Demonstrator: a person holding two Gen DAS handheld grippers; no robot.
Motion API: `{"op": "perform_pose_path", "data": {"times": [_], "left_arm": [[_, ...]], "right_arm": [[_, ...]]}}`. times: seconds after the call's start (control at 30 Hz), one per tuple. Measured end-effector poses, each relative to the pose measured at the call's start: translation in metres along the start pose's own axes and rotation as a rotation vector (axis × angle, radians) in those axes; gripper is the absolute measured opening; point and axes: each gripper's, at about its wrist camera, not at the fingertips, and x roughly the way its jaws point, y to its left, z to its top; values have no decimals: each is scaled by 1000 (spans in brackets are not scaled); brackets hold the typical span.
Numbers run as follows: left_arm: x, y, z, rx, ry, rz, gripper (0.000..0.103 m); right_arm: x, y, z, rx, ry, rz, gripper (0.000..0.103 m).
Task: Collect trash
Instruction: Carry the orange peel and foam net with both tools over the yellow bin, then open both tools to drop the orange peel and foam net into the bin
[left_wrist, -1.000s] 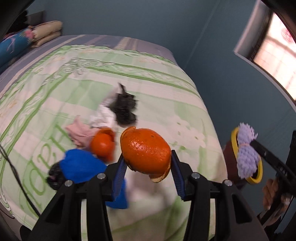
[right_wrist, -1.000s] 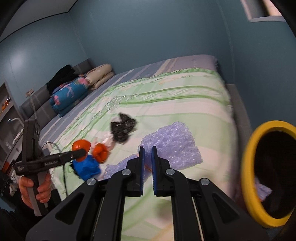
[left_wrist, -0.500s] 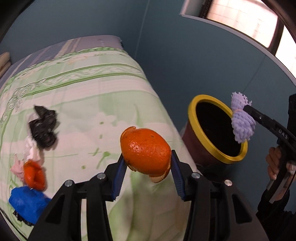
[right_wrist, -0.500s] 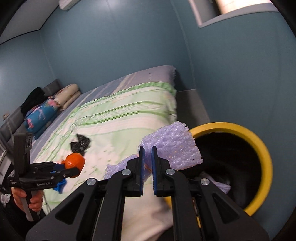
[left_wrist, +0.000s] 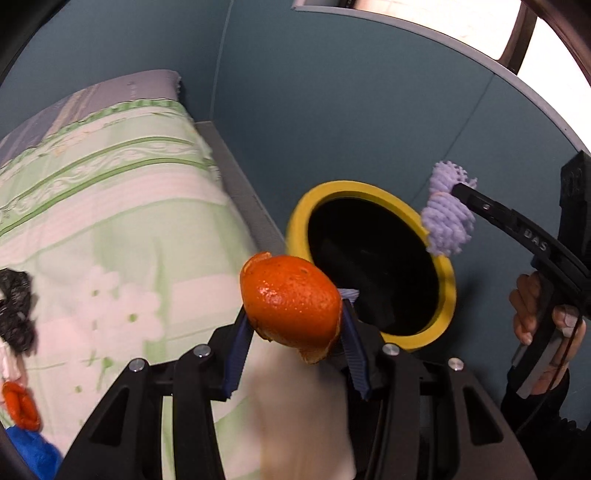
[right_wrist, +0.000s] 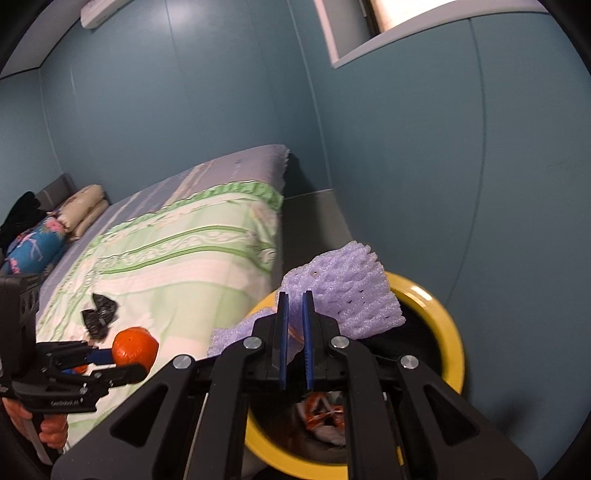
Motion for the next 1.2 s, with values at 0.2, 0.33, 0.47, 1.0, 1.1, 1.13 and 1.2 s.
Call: {"op": "perform_pose_path", "data": {"times": [0.2, 0.33, 0.47, 1.0, 1.1, 1.13, 1.2], "left_arm": [[21, -22, 12, 24, 15, -35, 44], [34, -29, 20, 27, 21, -54, 44], [42, -38, 18, 33, 28, -61, 44], [75, -56, 12, 11, 80, -118, 48], [75, -54, 10, -3, 80, -132, 55], [74, -53, 9, -7, 75, -134, 56], [70, -52, 9, -9, 65, -137, 60]], "right_arm": [[12, -15, 3, 21, 10, -33, 7], [21, -25, 6, 39, 16, -48, 7], [32, -29, 7, 48, 31, -65, 7], [51, -47, 3, 93, 61, -78, 10], [53, -50, 2, 111, 67, -78, 15], [53, -51, 2, 116, 65, -76, 19], [52, -52, 3, 120, 61, -74, 28]]}}
